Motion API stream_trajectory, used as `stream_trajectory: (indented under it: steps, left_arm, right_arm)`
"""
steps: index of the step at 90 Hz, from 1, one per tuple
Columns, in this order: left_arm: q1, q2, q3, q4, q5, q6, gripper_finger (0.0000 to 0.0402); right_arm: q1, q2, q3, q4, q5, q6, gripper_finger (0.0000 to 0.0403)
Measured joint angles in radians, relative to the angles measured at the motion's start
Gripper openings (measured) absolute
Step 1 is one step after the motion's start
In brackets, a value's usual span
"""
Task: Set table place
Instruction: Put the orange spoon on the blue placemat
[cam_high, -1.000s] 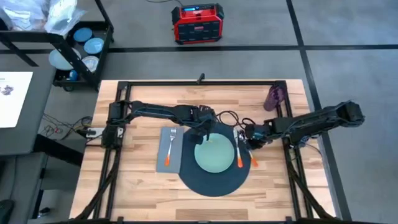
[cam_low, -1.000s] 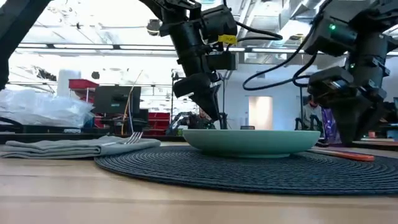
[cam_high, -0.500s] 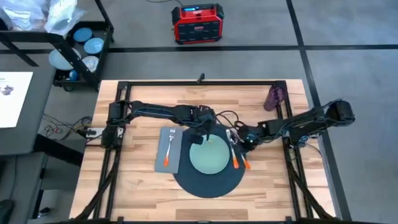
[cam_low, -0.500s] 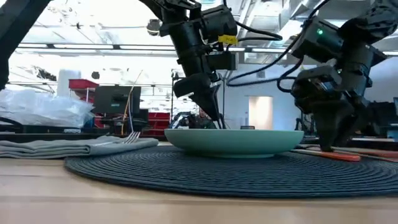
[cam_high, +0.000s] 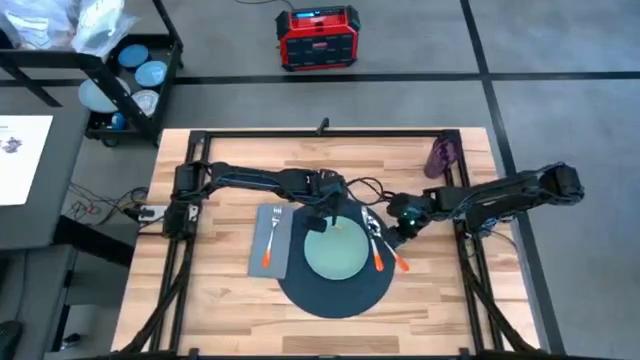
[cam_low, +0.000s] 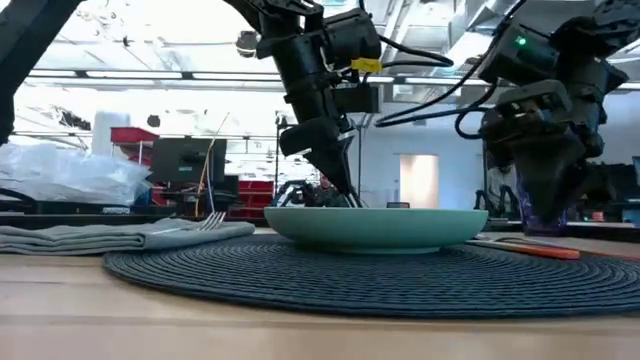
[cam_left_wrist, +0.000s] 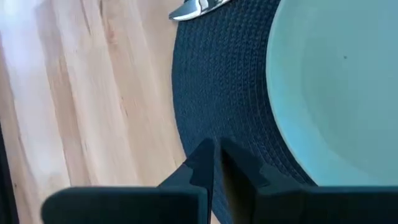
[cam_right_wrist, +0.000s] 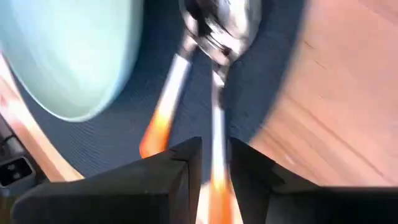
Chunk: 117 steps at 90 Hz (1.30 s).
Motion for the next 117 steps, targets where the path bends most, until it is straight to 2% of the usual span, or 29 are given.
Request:
stream_trajectory:
  steps: [14,24,32,60,84,117]
  left_arm:
    - [0.000,0.000,0.000,-0.020,0.001,-0.019,0.0011]
    - [0.000,0.000,0.000,-0.025,0.001,-0.025,0.0011]
    - [-0.002,0.000,0.000,-0.025,0.000,-0.025,0.0011]
    - [-0.008,0.000,0.000,-0.024,0.012,-0.025,0.0011]
    - [-0.008,0.000,0.000,-0.024,0.023,-0.028,0.0011]
    - [-0.007,0.000,0.000,-0.023,0.021,-0.028,0.0011]
  right_arm:
    - [0.075,-0.027,0.001,-0.184,0.025,0.091,0.0061]
    - [0.165,-0.018,0.000,-0.274,0.056,0.180,0.0029]
    - [0.231,-0.006,0.000,-0.238,0.055,0.224,0.0006]
    - [0.318,0.093,0.001,-0.128,0.054,0.306,0.0000]
    - [0.325,0.158,0.023,-0.050,0.027,0.301,0.0000]
    - [0.319,0.162,0.041,0.059,0.032,0.267,0.0000]
